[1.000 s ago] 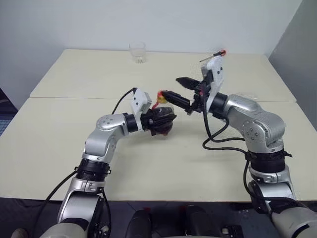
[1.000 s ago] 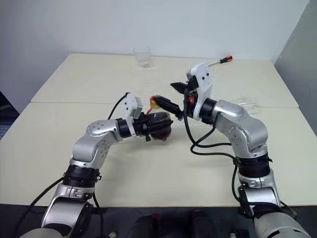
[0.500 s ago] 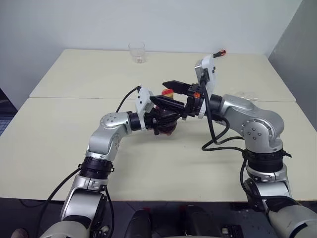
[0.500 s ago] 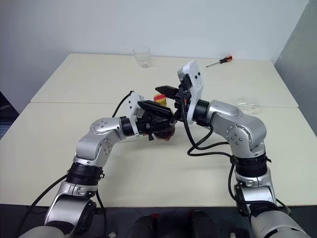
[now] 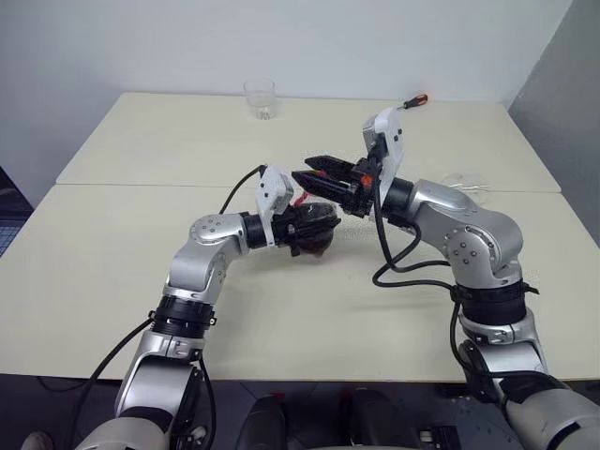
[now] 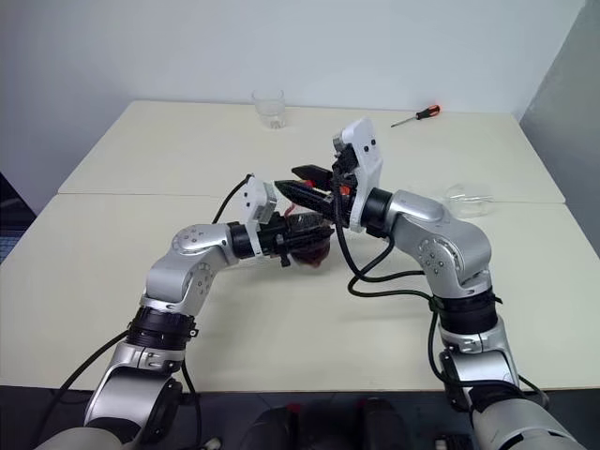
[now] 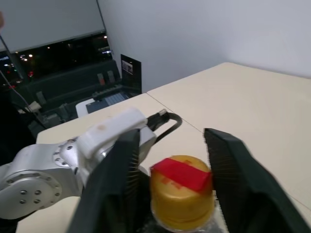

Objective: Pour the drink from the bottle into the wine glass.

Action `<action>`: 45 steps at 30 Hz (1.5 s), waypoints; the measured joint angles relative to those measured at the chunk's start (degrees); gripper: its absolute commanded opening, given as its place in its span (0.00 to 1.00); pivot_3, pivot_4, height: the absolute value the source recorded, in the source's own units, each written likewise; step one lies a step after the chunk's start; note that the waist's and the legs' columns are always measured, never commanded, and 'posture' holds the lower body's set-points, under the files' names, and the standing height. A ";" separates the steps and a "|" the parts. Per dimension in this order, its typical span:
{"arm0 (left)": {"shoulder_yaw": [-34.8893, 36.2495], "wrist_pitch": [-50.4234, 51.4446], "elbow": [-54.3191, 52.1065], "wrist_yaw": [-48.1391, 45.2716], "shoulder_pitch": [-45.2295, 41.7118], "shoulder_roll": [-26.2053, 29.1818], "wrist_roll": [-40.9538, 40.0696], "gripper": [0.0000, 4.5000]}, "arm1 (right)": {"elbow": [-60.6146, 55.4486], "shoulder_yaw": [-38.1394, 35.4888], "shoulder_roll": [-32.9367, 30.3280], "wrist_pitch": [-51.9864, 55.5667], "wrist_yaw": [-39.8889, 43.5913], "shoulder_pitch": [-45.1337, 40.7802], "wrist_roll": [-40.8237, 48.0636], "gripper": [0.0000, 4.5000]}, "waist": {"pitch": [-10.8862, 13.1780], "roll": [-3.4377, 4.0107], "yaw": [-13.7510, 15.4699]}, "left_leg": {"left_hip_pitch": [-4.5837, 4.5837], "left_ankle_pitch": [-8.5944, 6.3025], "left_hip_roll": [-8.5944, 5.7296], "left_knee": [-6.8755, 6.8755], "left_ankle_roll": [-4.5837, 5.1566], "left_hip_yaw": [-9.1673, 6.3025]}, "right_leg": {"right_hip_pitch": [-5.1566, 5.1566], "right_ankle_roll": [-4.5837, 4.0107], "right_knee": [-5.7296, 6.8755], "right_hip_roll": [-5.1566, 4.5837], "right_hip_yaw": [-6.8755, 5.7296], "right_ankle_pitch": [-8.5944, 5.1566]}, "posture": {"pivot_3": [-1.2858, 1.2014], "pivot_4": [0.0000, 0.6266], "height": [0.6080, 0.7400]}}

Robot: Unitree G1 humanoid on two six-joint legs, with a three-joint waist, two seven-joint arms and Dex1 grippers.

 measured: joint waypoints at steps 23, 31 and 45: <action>6.13 29.04 -20.38 -3.71 -8.80 8.96 -22.50 0.32 | 6.38 -12.48 -1.75 15.11 8.50 -16.88 22.54 0.27 | 0.49 0.24 -0.14 | -0.32 0.00 0.04 -0.04 0.00 -0.05 | -0.29 -0.01 -0.02 -0.05 -0.02 0.00 | 0.52 0.24 1.00; 6.07 32.94 -23.74 -6.12 -8.90 10.98 -30.05 0.32 | 9.19 -14.98 -1.48 22.47 8.76 -18.49 32.85 0.27 | 0.52 0.29 -0.08 | -0.85 0.01 0.04 0.15 0.00 -0.05 | -0.82 -0.02 0.12 -0.06 -0.04 0.00 | 0.52 0.24 1.00; 4.81 30.37 -24.46 -4.76 -7.78 11.74 -27.76 0.32 | 6.43 -14.15 -1.06 20.45 2.94 -17.56 32.79 0.57 | 0.53 0.31 -0.05 | -0.85 0.01 0.03 0.15 0.00 -0.01 | -0.83 -0.01 0.12 -0.05 -0.01 0.00 | 0.52 0.24 1.00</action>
